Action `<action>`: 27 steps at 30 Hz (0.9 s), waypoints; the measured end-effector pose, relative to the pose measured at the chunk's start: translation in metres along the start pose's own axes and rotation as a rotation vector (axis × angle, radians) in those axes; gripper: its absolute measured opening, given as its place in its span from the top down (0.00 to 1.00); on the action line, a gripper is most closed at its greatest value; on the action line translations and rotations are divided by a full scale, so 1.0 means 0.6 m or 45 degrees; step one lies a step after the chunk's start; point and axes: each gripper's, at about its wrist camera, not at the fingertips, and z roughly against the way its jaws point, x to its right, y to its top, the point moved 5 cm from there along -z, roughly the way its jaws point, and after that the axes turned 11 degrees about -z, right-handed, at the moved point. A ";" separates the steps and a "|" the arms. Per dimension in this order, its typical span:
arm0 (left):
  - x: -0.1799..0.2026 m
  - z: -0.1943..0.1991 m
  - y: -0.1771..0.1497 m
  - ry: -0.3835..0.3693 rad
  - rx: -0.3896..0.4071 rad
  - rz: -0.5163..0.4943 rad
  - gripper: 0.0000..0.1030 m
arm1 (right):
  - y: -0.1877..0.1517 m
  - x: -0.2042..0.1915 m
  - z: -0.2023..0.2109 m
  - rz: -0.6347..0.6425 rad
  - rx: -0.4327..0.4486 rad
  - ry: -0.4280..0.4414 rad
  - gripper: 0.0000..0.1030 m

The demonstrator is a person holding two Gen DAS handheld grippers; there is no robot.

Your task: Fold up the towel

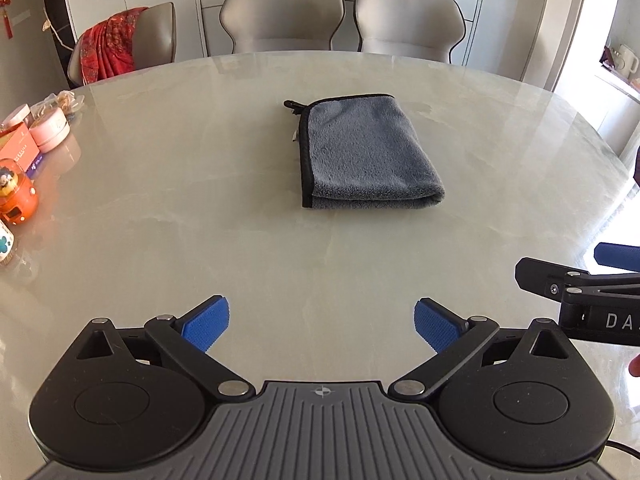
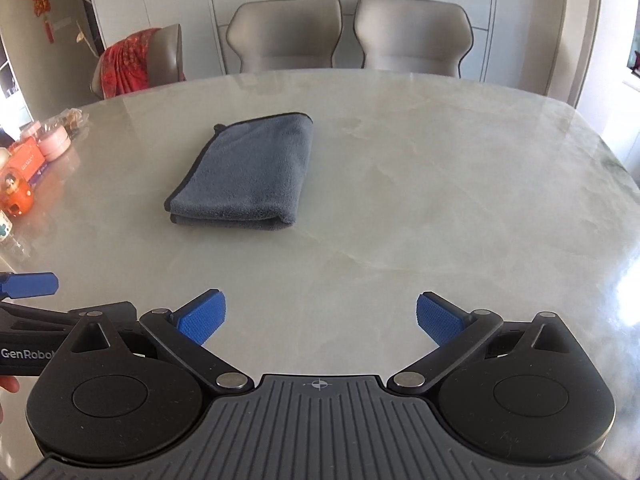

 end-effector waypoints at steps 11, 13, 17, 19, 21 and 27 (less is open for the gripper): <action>0.011 0.038 -0.006 0.027 0.061 0.031 0.01 | -0.017 -0.004 0.045 0.031 0.060 -0.004 0.00; 0.012 0.042 -0.007 0.034 0.062 0.032 0.01 | -0.019 -0.004 0.048 0.033 0.065 -0.004 0.00; 0.010 0.049 -0.010 0.038 0.064 0.055 0.00 | -0.022 -0.004 0.055 0.035 0.074 0.003 0.00; 0.007 0.052 -0.011 0.044 0.070 0.068 0.00 | -0.025 -0.004 0.058 0.038 0.076 0.004 0.00; 0.008 0.055 -0.011 0.040 0.071 0.060 0.00 | -0.026 -0.004 0.060 0.035 0.080 0.005 0.00; 0.009 0.052 -0.014 0.032 0.051 0.044 0.00 | -0.027 -0.007 0.063 0.031 0.088 0.014 0.00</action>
